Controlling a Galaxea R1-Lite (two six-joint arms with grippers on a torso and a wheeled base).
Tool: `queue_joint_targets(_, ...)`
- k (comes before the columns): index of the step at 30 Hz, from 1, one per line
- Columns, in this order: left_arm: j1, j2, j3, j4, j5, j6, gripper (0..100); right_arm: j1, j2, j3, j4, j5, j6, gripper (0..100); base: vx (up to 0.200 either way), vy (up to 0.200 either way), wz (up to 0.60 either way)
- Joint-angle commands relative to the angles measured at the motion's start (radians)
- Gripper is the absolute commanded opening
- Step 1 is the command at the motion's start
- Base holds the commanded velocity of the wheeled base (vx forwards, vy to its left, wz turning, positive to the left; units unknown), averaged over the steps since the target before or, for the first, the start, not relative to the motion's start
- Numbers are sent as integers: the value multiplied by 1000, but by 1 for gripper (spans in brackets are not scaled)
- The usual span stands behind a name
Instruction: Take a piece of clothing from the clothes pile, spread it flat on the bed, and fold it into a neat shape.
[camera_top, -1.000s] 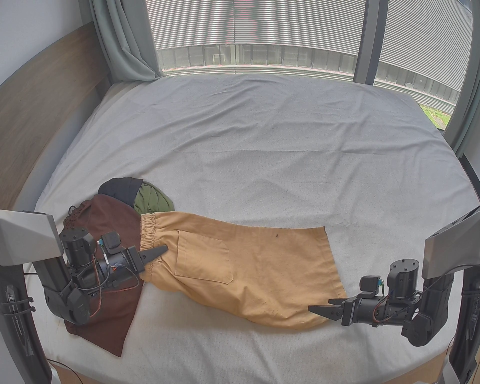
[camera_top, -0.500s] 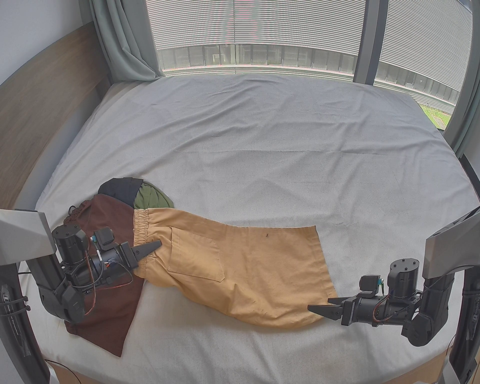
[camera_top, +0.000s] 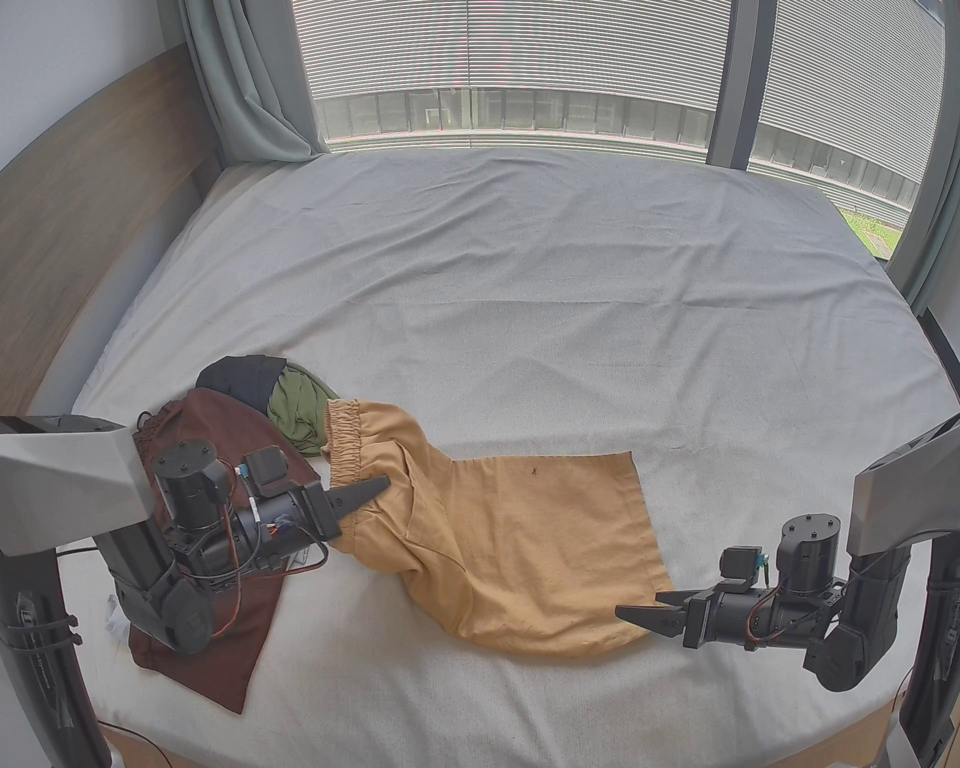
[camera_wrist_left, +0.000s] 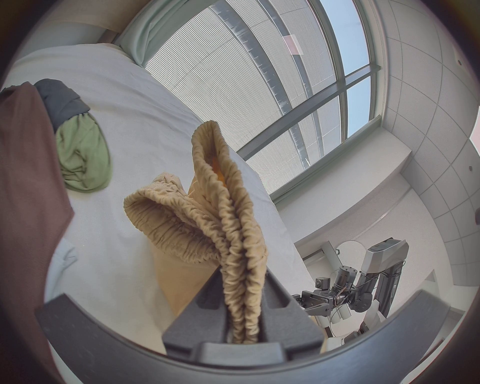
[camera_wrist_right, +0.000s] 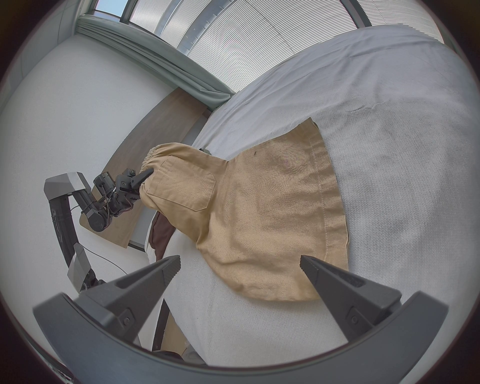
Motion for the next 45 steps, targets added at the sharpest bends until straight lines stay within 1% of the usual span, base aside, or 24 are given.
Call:
queue_joint_targets(1, -43, 29, -32, -1, 13, -2, 0, 0, -1, -2, 0, 1, 0, 100, 0, 0, 0)
queue_joint_targets(4, -75, 55, -49, -1, 28, -2, 0, 0, -4, -2, 0, 1, -1, 100, 0, 0, 0)
queue_joint_targets(8, -104, 73, -66, -1, 28, -5, 0, 0, -6, -2, 0, 1, 0, 100, 0, 0, 0)
queue_joint_targets(14, -148, 95, -95, -1, 29, -34, 0, -1, -6, -3, 0, 1, 0, 100, 0, 0, 0)
queue_joint_targets(24, -190, 154, -140, -1, 29, -43, 0, -1, -10, -9, 0, 1, 0, 100, 0, 0, 0)
queue_joint_targets(30, -224, 154, -167, -1, 28, -115, 0, -6, -27, -20, 0, 1, 2, 100, 0, 0, 0)
queue_joint_targets(36, -254, 182, -203, -1, 28, -147, 0, -13, -52, -35, 0, -1, 11, 100, 0, 0, 0)
queue_joint_targets(41, -276, 196, -224, -1, 28, -192, 0, -16, -59, -37, 0, -1, 11, 100, 0, 0, 0)
queue_joint_targets(43, -290, 204, -244, -1, 29, -226, 0, -19, -63, -40, -2, -1, 11, 100, 0, 0, 0)
queue_joint_targets(45, -291, 210, -259, -1, 28, -235, 0, -21, -69, -45, 0, -1, 14, 100, 0, 0, 0)
